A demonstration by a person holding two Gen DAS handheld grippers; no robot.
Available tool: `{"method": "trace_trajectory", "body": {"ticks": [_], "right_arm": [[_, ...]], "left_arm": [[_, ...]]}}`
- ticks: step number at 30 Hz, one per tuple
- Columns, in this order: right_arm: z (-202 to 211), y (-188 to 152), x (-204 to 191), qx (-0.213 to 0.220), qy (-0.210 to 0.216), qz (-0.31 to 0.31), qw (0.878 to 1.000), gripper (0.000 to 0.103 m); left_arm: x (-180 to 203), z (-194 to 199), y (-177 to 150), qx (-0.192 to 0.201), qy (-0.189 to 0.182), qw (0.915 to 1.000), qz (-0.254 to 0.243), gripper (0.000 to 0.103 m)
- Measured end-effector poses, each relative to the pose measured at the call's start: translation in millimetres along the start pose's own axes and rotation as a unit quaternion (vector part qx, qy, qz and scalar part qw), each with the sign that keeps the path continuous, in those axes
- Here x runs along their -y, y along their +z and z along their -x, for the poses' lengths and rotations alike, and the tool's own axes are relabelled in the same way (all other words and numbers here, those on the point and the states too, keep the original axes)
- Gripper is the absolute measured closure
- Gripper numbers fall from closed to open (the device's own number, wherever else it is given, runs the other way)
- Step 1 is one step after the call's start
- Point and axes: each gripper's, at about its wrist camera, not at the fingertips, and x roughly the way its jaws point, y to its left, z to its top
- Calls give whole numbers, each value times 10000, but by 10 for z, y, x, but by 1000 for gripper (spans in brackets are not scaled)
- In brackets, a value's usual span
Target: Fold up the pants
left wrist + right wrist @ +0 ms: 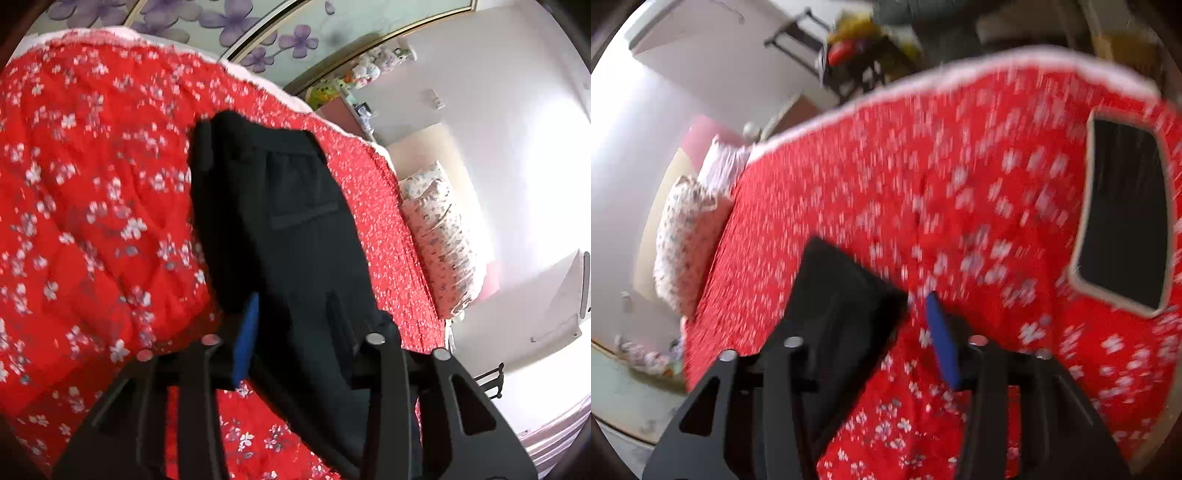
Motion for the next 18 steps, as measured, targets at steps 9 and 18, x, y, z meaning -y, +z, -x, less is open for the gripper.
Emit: {"method": "trace_trajectory", "body": {"ticks": [9,18], "right_arm": [[45,-77,-379,214,559,758,9953,54],[109,-482,-1110,-364,2136,2159,9521,54]], "left_arm": [[4,-254,102,-188,339,9992,-34,97],[16,157,35,269,12,9996,46,98]]}}
